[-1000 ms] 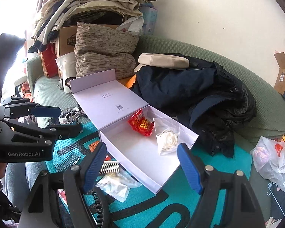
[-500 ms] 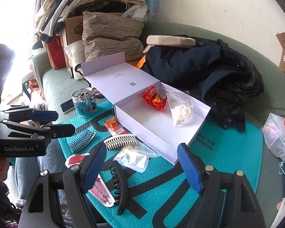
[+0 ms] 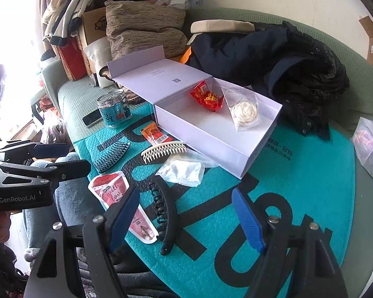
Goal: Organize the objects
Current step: 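Grasp the black claw hair clip with the right tool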
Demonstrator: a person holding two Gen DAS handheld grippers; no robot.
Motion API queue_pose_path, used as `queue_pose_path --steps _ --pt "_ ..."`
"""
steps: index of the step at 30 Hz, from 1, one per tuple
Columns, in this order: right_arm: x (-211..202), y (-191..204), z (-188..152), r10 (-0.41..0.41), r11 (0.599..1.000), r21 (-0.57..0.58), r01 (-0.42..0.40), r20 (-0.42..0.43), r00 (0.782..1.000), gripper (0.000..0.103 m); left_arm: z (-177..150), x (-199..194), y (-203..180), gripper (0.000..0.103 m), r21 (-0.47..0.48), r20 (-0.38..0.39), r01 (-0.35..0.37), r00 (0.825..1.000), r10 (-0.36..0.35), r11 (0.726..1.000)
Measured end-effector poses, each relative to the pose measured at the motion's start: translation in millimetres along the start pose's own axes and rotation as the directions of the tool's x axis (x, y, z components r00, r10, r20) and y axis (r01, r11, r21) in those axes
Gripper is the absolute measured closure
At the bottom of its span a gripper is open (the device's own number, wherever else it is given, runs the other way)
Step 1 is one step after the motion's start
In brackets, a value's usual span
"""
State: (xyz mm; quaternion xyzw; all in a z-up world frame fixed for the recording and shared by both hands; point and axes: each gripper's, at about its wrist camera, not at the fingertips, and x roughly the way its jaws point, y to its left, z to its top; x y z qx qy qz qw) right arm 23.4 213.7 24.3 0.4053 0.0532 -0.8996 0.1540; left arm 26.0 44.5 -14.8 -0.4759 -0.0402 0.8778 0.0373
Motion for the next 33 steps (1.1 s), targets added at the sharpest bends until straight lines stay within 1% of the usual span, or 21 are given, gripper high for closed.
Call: queue_pose_path --steps 4,8,16,21,24,31,32,33 --pt "6.7 -1.0 -11.8 0.034 0.999 0.022 -0.033 -0.032 0.999 0.026 -8.2 6.3 -1.7 0.043 0.0 -0.001 -0.002 1.0 0.002 1.0" --pt "17.2 0.0 -22.8 0.055 0.998 0.022 -0.054 -0.069 0.996 0.026 -15.3 14.3 -1.3 0.043 -0.004 -0.023 -0.005 1.0 0.005 1.0" --pt "38.8 -0.3 -37.3 0.105 0.994 0.043 -0.101 -0.114 0.988 0.026 -27.8 32.3 6.3 0.043 -0.063 -0.08 0.02 0.996 -0.025 0.998" --pt "57.2 0.7 -40.7 0.132 0.991 0.041 -0.127 -0.147 0.98 0.034 -30.1 45.0 13.1 0.043 -0.113 -0.107 0.03 0.993 -0.042 0.993" --pt "67.3 1.0 -41.5 0.124 0.992 0.022 -0.122 -0.166 0.978 0.039 -29.9 54.7 14.7 0.043 -0.12 -0.133 0.026 0.99 -0.042 0.992" --pt "85.2 2.4 -37.0 0.138 0.99 -0.004 -0.142 -0.189 0.972 0.041 -28.7 79.5 15.1 0.044 -0.131 -0.198 0.029 0.979 -0.055 0.991" --pt "87.6 2.9 -36.3 0.139 0.99 -0.009 -0.144 -0.192 0.971 0.044 -28.0 83.3 14.2 0.045 -0.126 -0.203 0.03 0.978 -0.055 0.992" --pt "90.4 3.8 -36.1 0.143 0.989 -0.016 -0.149 -0.202 0.969 0.053 -27.3 87.1 13.3 0.045 -0.119 -0.21 0.024 0.976 -0.049 0.993"
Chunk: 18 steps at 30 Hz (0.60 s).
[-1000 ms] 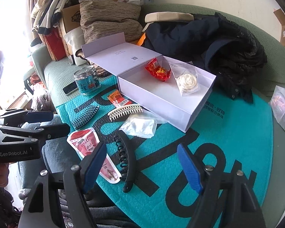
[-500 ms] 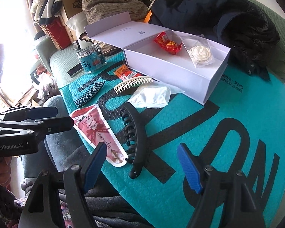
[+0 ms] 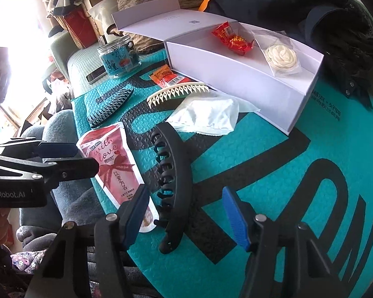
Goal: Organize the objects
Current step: 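Grasp the black claw hair clip with the right tool, then grasp the pink 'with love' packet with the left tool while the right tool holds the clip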
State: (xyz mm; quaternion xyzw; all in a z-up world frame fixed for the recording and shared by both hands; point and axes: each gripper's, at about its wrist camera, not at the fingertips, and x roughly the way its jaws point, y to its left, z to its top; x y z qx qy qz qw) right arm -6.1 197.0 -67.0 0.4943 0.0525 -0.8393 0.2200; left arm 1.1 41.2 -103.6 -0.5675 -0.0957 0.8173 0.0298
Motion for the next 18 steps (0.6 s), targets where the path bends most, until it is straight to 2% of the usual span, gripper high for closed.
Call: queue_pose_path --steps 6,18 --pt "6.0 -0.4 4.5 -0.023 0.999 -0.033 0.023 -0.019 1.0 0.072 14.6 10.8 -7.0 0.045 0.029 0.017 -0.023 1.0 0.023 0.999" --pt "4.4 -13.1 7.2 -0.044 0.999 0.02 0.044 -0.038 0.998 0.074 42.8 31.1 -19.9 0.045 0.06 0.028 0.004 1.0 -0.006 0.998"
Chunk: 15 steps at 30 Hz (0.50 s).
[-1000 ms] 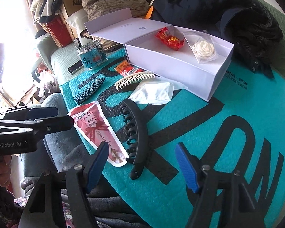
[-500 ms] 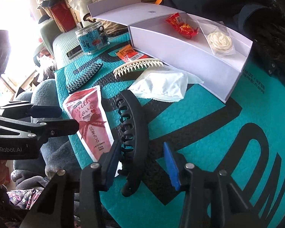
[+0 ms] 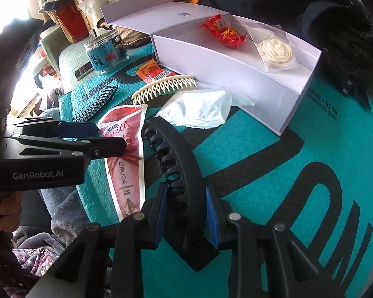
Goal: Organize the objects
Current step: 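Grasp the pink 'with love' packet with the left tool while the right tool holds the clip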
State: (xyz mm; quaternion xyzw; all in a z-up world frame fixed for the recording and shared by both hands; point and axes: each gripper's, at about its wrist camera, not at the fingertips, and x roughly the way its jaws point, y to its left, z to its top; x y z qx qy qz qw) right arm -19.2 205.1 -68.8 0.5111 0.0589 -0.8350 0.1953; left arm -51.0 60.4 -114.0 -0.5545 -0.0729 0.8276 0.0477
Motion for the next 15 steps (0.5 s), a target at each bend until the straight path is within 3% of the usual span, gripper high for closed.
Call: queue_pose_path --steps 7,11,15 --pt "-2.6 -2.6 -1.3 -0.026 1.0 0.006 0.026 -0.005 1.0 0.074 -2.8 -7.6 -3.9 0.044 -0.02 -0.034 0.017 0.999 -0.017 1.0" --pt "-5.3 -7.5 -5.0 -0.039 0.999 0.019 0.039 -0.004 0.999 0.074 -2.3 -7.3 -9.4 0.035 -0.025 -0.047 0.054 0.997 -0.055 0.998" --pt "-5.5 -8.5 -5.9 -0.045 0.999 0.016 0.045 0.0 0.999 0.074 -2.1 4.6 -19.4 0.029 -0.017 -0.098 0.034 0.995 -0.035 0.999"
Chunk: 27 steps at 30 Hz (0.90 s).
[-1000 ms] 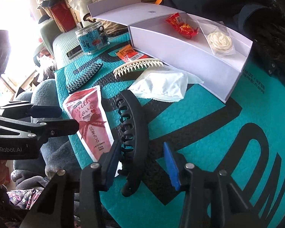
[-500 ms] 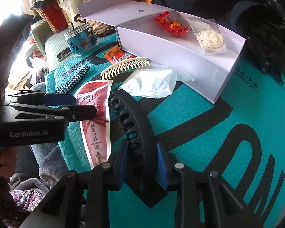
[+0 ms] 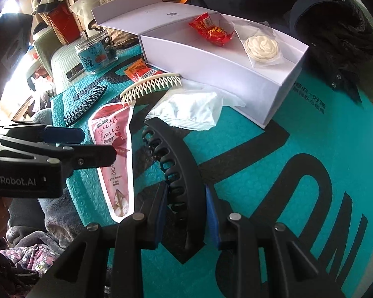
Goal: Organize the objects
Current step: 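Grasp the pink 'with love' packet with the left tool while the right tool holds the clip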
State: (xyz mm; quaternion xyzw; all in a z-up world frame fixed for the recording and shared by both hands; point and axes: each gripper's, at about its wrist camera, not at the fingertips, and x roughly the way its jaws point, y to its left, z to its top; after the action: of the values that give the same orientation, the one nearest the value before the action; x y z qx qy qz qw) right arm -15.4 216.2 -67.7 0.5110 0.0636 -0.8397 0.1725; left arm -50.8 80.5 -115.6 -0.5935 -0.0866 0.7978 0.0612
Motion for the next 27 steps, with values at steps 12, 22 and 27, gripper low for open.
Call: queue_pose_path --steps 12,22,27 --pt "-0.5 -8.2 -2.6 -0.002 1.0 0.028 0.002 -0.007 1.0 0.072 9.5 20.1 -23.4 0.026 0.022 0.061 -0.16 0.986 0.158 0.987" --pt "0.9 -7.6 4.6 0.068 0.996 0.051 -0.069 0.017 0.998 0.072 0.3 1.2 2.2 0.059 0.179 0.096 -0.059 0.994 0.042 0.982" --pt "4.1 6.5 10.0 0.064 0.998 -0.004 -0.064 0.024 0.998 0.072 -3.4 -6.4 22.6 0.059 0.142 0.086 -0.038 0.996 0.026 0.989"
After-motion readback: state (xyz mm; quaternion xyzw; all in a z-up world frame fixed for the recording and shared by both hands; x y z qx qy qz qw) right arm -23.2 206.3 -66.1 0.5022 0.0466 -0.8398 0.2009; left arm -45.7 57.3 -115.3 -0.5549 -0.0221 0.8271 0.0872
